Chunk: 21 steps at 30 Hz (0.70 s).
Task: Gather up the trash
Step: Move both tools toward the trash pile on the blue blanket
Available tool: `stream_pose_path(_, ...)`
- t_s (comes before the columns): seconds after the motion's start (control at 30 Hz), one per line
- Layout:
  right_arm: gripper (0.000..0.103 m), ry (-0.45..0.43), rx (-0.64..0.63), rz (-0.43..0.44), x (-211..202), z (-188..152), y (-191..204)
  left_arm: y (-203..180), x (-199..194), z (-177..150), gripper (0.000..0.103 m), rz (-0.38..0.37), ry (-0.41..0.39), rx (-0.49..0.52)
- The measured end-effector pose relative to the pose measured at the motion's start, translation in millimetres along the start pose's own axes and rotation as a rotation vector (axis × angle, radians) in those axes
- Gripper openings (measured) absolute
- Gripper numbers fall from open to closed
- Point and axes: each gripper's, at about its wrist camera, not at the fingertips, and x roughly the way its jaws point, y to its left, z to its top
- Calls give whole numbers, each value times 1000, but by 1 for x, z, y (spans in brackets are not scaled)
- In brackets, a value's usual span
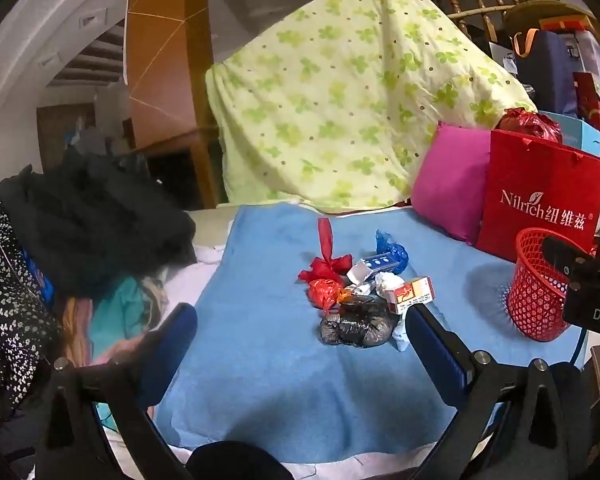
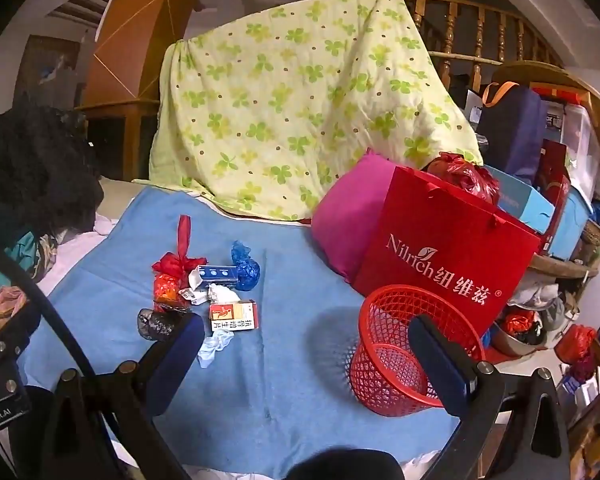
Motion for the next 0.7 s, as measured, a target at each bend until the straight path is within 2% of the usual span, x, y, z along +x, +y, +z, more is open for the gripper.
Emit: stream_pose_path(0.7,103,9,-10,24,-8,-7,2,3,5,-2,103,22,18,1)
